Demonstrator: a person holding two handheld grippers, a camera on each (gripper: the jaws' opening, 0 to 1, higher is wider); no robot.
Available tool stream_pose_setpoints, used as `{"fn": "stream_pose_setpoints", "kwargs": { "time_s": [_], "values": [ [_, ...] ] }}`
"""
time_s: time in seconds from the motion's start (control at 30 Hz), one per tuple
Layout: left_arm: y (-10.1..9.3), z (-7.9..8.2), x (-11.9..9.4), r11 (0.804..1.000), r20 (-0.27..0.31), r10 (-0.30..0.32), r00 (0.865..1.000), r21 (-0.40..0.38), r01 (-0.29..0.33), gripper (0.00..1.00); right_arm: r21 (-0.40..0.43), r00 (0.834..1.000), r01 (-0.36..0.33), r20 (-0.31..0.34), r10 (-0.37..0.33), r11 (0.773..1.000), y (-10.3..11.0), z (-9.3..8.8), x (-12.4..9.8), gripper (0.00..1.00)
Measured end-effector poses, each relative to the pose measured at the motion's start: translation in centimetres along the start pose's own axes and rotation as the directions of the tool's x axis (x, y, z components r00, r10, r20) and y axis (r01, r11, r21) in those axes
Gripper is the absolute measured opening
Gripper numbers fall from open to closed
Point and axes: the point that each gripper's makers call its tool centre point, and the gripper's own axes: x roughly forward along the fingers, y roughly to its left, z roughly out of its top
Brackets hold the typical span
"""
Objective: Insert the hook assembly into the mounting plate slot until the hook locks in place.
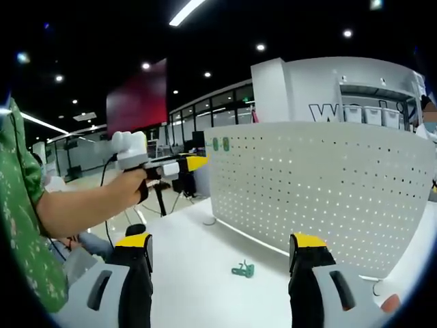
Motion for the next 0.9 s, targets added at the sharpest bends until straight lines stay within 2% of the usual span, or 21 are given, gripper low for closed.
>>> {"fn": "stream_pose_setpoints", "kwargs": {
  "time_s": [0.27, 0.53, 0.9],
  "values": [
    [-0.6, -1.3, -1.9, 1.000, -0.031, -0.011, 0.999, -0.012, 0.010, 0.41, -0.003, 1.000, -0.001, -0.001, 0.001, 1.000, 0.6, -0.3, -0.6, 0.84],
    [-2.1, -3.8, -4.0, 0.999, -0.085, -0.037, 0.996, -0.023, 0.035, 0.40, 0.006, 1.000, 0.001, -0.012, -0.001, 1.000, 1.0, -1.0, -1.1, 0.83],
    [-3.5, -6.1, -6.0, 0.998, -0.132, -0.053, 0.990, -0.045, 0.048, 0.39, 0.014, 1.000, -0.002, -0.024, 0.002, 1.000, 1.4, -1.8, -1.4, 0.83]
  ]
}}
